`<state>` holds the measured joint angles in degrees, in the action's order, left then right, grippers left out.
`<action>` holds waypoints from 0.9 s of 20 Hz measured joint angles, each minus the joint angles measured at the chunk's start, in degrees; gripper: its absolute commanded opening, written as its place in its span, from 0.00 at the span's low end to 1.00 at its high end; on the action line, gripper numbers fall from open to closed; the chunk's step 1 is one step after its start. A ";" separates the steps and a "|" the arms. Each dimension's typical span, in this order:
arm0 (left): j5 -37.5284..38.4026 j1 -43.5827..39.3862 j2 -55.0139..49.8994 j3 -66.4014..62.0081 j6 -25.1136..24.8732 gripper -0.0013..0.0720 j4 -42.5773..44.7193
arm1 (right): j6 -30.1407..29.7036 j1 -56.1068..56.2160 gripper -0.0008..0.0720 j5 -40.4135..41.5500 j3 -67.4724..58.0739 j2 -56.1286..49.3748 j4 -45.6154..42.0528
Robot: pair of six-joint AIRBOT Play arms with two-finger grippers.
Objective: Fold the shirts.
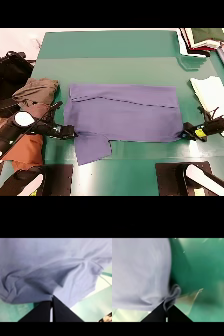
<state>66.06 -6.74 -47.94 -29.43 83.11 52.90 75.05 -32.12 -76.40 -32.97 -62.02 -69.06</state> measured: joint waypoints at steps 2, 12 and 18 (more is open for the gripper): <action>2.71 0.00 3.89 -0.81 1.60 0.05 2.19 | -0.02 2.67 0.04 -2.45 -2.12 2.27 -1.09; 17.05 -0.04 17.14 -6.99 9.60 0.05 9.70 | 1.92 6.62 0.03 -12.39 -9.68 17.90 -11.30; 6.21 -0.04 0.87 -16.04 5.42 0.05 15.17 | 2.40 10.47 0.04 -5.92 -18.91 7.65 -5.75</action>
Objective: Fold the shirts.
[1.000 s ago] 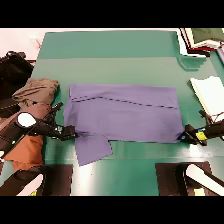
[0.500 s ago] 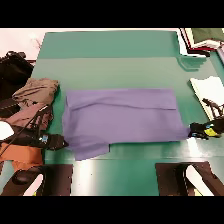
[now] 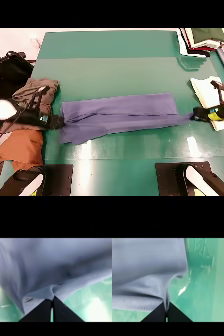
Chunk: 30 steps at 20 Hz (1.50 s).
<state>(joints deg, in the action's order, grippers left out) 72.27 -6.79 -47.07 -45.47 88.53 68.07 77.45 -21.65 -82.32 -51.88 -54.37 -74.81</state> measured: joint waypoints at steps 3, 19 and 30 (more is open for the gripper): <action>-4.28 0.00 -10.03 -6.12 -1.73 0.05 0.94 | 0.85 3.80 0.04 2.40 -6.62 -8.44 0.85; -12.96 0.02 -22.67 -17.55 -3.17 0.05 -3.21 | -6.62 -2.62 0.69 3.54 -22.21 -30.10 10.32; -19.91 -14.73 -32.33 -19.96 -0.87 0.05 -9.70 | -14.03 -3.41 0.04 5.31 -14.43 -41.77 26.08</action>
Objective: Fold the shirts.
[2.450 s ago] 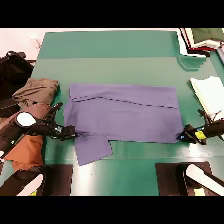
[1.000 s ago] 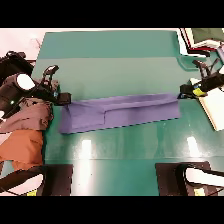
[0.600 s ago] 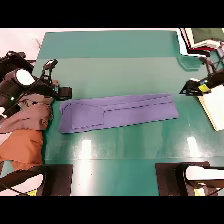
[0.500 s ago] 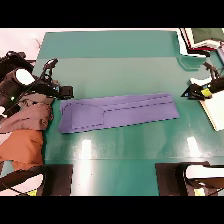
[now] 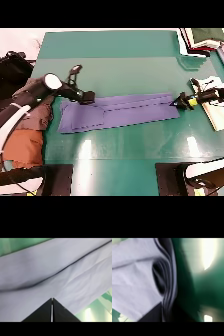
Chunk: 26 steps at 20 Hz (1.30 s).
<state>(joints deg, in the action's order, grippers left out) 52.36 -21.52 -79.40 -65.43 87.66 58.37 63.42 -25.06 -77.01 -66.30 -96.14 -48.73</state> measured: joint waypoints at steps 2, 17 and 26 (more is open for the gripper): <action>-0.42 -2.89 -4.04 -3.28 0.39 0.05 -0.55 | -1.25 2.27 0.04 0.55 -0.96 0.33 1.20; -2.21 -11.39 -23.30 -19.28 0.90 0.05 -4.28 | 7.52 23.45 0.04 -4.79 -23.80 19.50 9.35; 5.29 -2.86 -18.10 -26.05 2.29 0.05 1.09 | 11.32 41.07 0.04 3.06 -28.35 19.82 10.08</action>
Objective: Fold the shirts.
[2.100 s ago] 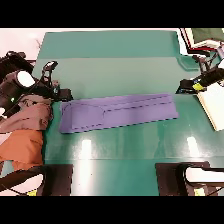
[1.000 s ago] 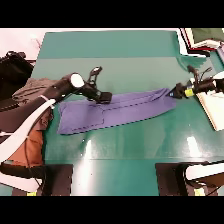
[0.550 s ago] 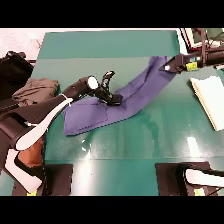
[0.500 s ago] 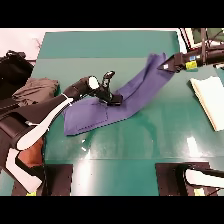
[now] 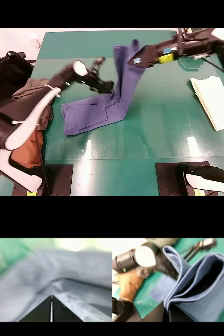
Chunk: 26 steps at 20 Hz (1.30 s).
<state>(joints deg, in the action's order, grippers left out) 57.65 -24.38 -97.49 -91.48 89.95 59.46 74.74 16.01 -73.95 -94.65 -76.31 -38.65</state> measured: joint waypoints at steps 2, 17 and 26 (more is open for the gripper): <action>2.69 5.14 5.29 -1.55 0.00 0.05 3.72 | 0.44 5.60 0.04 4.20 -0.17 -1.40 0.11; 8.55 23.67 28.02 -3.06 -0.72 0.05 12.50 | -1.31 15.74 0.59 19.69 10.32 -10.45 -3.21; 8.81 19.04 25.99 -3.08 -2.84 0.05 10.99 | 2.10 -2.97 0.75 12.72 25.29 -15.47 -4.92</action>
<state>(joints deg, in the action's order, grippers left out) 66.46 -5.34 -71.50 -94.56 87.11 70.46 76.84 13.04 -61.23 -69.36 -91.79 -43.57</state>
